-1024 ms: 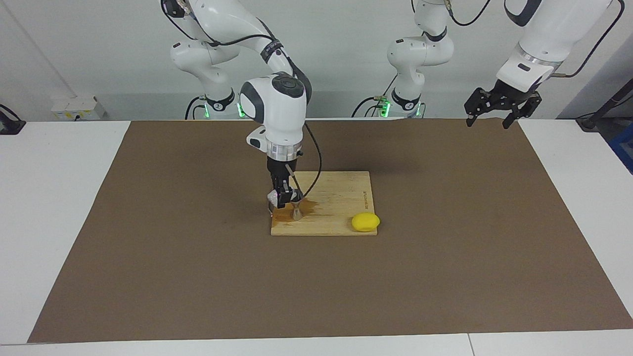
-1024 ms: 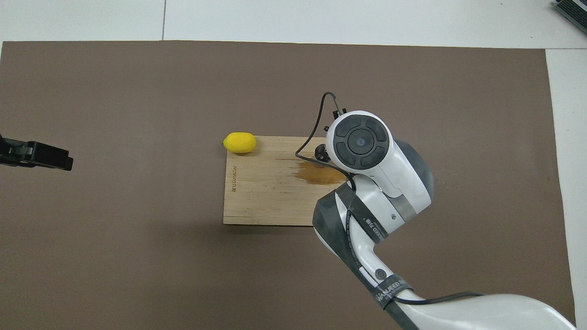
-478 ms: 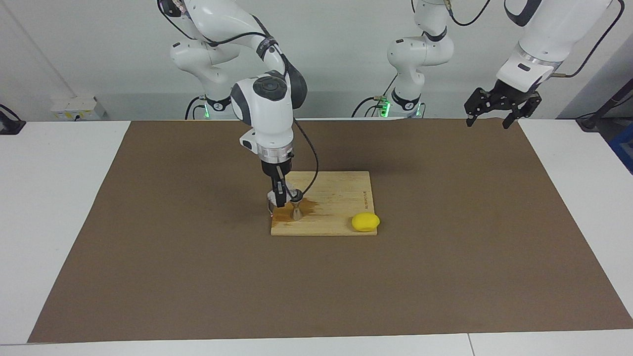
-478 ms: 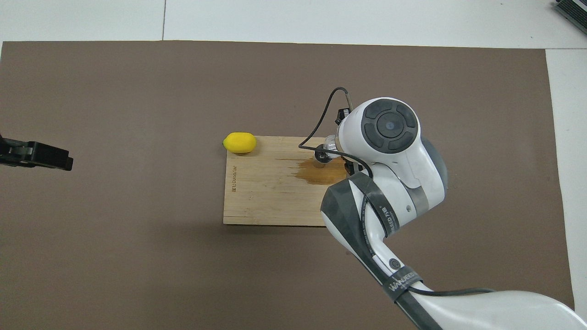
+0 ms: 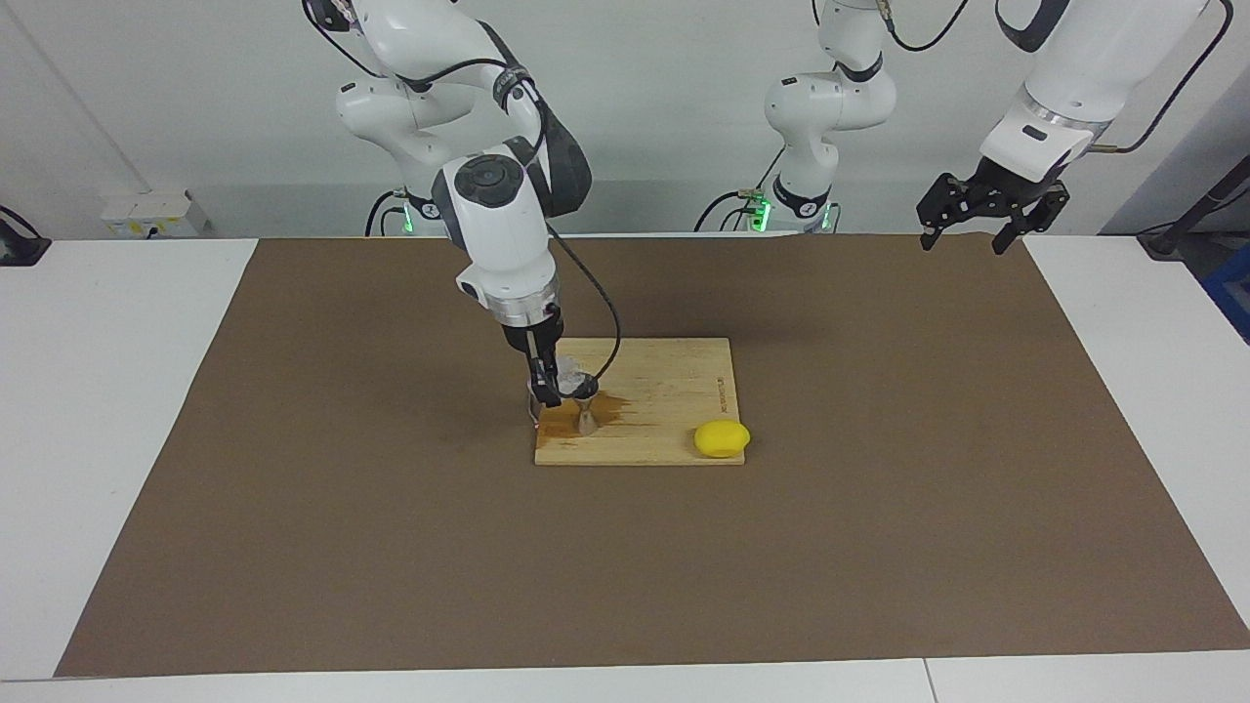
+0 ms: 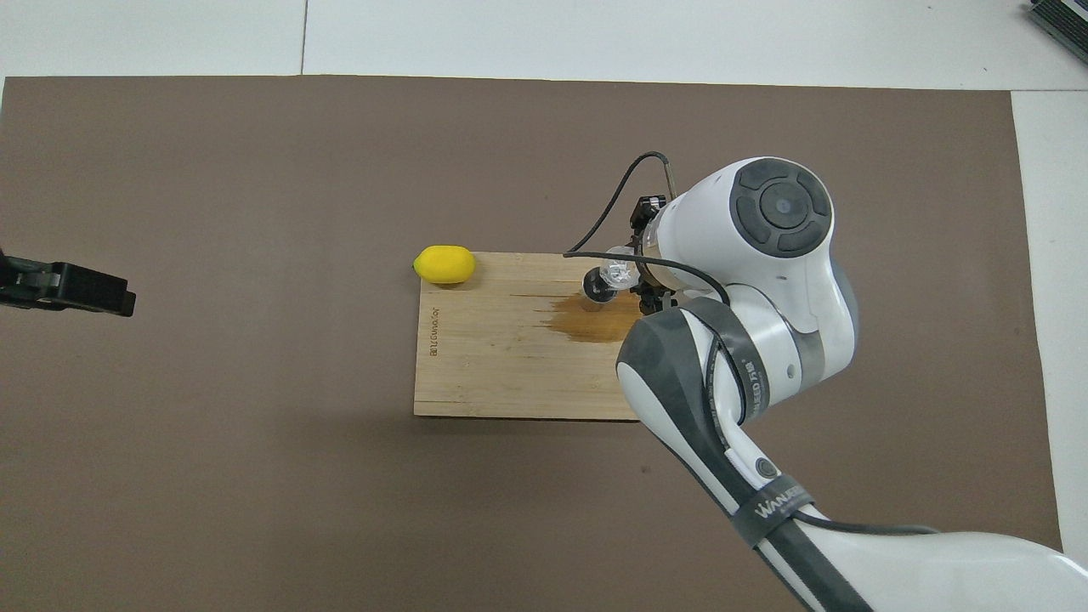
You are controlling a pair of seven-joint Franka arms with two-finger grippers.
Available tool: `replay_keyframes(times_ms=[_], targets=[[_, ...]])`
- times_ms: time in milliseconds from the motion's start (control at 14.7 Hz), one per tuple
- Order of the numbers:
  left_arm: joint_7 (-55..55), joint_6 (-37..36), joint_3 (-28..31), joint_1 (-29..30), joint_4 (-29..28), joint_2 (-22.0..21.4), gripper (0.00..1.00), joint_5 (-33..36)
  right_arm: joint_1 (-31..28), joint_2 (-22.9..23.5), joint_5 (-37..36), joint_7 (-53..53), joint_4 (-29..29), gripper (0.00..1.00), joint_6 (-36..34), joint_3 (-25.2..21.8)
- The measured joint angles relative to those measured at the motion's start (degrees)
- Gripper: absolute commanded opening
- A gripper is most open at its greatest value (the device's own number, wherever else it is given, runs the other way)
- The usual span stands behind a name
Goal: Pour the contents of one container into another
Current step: 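Carry the glass cup back to its spot with the right gripper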
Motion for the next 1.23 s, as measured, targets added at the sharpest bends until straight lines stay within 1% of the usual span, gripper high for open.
replay_keyframes(times_ms=[273, 614, 955, 1092, 1228], targets=[[0.00, 0.00, 0.00, 0.00, 0.00, 0.00, 1.00, 0.00, -1.56, 0.00, 4.22, -1.24, -0.01, 0.00, -0.02, 0.00], [0.00, 0.00, 0.00, 0.00, 0.00, 0.00, 1.00, 0.00, -6.71, 0.00, 14.85, -8.69, -0.79, 0.00, -0.27, -0.07], [0.00, 0.00, 0.00, 0.00, 0.00, 0.00, 1.00, 0.00, -15.46, 0.03, 26.11, -19.79, -5.24, 0.00, -0.79, -0.27], [0.00, 0.00, 0.00, 0.00, 0.00, 0.00, 1.00, 0.00, -20.64, 0.24, 30.05, -26.63, -6.91, 0.00, -3.51, -0.42], [0.00, 0.00, 0.00, 0.00, 0.00, 0.00, 1.00, 0.00, -25.84, 0.61, 32.52, -34.17, -9.11, 0.00, -4.93, -0.48]])
